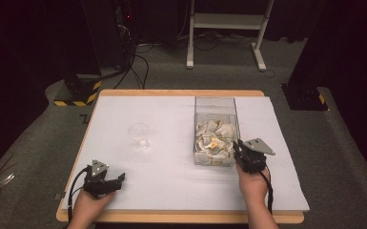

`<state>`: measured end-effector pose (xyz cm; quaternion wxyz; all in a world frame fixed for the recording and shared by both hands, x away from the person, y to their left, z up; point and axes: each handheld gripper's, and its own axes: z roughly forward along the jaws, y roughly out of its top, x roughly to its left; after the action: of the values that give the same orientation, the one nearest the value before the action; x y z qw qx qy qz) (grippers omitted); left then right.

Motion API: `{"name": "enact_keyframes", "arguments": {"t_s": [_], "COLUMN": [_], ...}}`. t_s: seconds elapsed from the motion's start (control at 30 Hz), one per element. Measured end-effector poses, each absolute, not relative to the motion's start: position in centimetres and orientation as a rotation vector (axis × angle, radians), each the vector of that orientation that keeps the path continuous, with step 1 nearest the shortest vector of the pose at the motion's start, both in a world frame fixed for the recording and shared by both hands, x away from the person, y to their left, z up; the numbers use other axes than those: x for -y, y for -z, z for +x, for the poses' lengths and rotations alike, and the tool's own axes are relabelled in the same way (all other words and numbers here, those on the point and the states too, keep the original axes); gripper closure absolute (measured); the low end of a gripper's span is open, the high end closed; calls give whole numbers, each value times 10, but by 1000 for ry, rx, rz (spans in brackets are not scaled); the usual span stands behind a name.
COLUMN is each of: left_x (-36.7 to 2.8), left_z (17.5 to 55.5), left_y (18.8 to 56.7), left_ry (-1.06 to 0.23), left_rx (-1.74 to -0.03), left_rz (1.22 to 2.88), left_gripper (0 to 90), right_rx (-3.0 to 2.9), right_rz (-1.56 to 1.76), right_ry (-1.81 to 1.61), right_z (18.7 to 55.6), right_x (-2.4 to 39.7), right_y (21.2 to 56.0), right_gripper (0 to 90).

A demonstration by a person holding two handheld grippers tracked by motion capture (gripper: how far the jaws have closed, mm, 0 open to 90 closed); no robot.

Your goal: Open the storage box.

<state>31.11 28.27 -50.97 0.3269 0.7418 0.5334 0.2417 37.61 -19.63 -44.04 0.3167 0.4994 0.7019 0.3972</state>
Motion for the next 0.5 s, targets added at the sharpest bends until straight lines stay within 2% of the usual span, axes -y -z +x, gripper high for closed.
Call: {"name": "enact_keyframes", "arguments": {"t_s": [0.5], "left_x": [-283], "left_z": [311], "left_y": [510], "left_ry": [-634], "left_rx": [-1395], "left_rz": [1943], "left_gripper": [192], "right_rx": [-1856], "right_rz": [1307], "right_ry": [-1059], "right_z": [370], "right_x": [201], "right_y": [444], "right_gripper": [772]}}
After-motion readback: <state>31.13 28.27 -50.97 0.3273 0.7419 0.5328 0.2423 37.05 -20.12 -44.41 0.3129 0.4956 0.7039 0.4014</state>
